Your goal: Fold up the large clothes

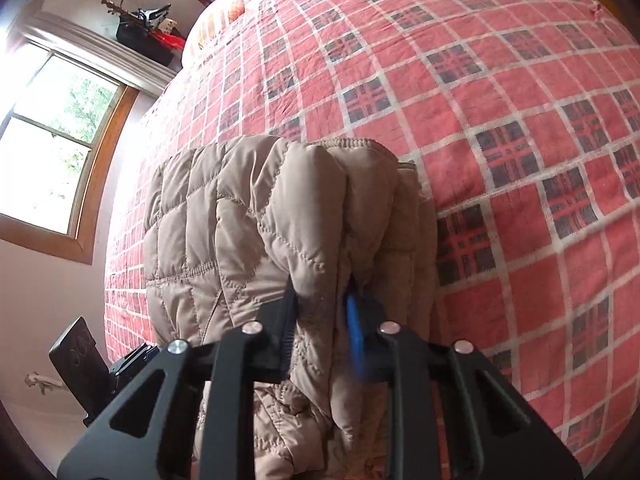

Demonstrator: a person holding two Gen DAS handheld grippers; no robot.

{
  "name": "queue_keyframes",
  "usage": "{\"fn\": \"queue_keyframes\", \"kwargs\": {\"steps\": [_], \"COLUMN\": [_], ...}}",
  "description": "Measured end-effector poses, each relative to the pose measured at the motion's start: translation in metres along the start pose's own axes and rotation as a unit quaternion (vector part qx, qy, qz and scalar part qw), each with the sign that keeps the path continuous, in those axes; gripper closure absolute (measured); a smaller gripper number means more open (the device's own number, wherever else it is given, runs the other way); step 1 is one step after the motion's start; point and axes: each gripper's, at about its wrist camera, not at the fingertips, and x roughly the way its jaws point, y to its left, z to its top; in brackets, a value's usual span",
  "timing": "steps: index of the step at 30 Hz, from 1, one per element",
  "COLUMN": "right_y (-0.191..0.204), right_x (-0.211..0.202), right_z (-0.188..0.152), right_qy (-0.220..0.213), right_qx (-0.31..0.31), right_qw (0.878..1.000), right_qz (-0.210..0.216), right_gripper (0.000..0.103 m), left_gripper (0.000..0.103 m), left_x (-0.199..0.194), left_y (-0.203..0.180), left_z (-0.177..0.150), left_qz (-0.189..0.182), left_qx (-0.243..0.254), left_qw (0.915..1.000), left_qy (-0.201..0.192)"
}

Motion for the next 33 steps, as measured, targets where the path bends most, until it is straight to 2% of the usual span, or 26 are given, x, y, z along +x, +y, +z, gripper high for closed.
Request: {"fn": "queue_keyframes", "kwargs": {"steps": [3,6,8,11,14,19,21,22,23,24,25,29,33], "right_y": [-0.009,-0.012,-0.014,-0.004,0.005,0.016,0.026,0.030,0.030,0.030,0.028,0.022,0.006], "right_x": [0.007,0.006,-0.005,-0.029,-0.046,-0.058,-0.051,-0.046,-0.041,-0.036,-0.034,-0.036,-0.024], "right_z": [-0.005,-0.010,-0.018,-0.046,-0.078,-0.119,-0.127,-0.130,-0.133,-0.135,-0.138,-0.148,-0.157], "right_qy": [-0.001,-0.006,-0.014,-0.028,-0.024,-0.009,-0.004,0.000,0.005,0.016,0.020,0.008,0.023], "right_qx": [0.007,0.007,0.009,-0.017,-0.040,-0.072,-0.085,-0.086,-0.084,-0.085,-0.084,-0.086,-0.075], "right_qw": [1.000,1.000,1.000,0.999,0.999,0.996,0.996,0.996,0.996,0.996,0.996,0.996,0.997], "right_qz": [-0.007,0.004,0.001,-0.009,0.005,0.042,0.035,0.024,0.017,0.024,0.028,0.025,0.009], "right_gripper": [0.085,0.081,0.070,0.068,0.061,0.061,0.061,0.064,0.080,0.088,0.091,0.094,0.095], "left_gripper": [0.049,0.048,0.048,0.048,0.048,0.048,0.048,0.048,0.048,0.048,0.048,0.047,0.042], "left_x": [0.001,0.001,-0.006,-0.020,-0.038,-0.043,-0.039,-0.037,-0.036,-0.035,-0.036,-0.035,-0.027], "left_y": [-0.006,-0.012,-0.011,-0.009,-0.016,-0.029,-0.034,-0.036,-0.036,-0.037,-0.036,-0.035,-0.031], "left_z": [-0.001,-0.001,-0.002,-0.008,-0.019,-0.036,-0.038,-0.038,-0.038,-0.038,-0.039,-0.042,-0.041], "left_qz": [0.012,0.026,0.029,0.039,0.077,0.083,0.089,0.092,0.094,0.093,0.093,0.093,0.093], "left_qx": [0.014,0.023,0.018,-0.005,0.000,0.007,0.017,0.019,0.020,0.020,0.019,0.022,0.021], "left_qw": [0.9998,0.9994,0.9994,0.9991,0.9963,0.9956,0.9950,0.9945,0.9944,0.9945,0.9946,0.9947,0.9949], "left_qy": [-0.006,-0.009,-0.010,-0.012,-0.038,-0.043,-0.044,-0.045,-0.045,-0.043,-0.043,-0.040,-0.031]}}
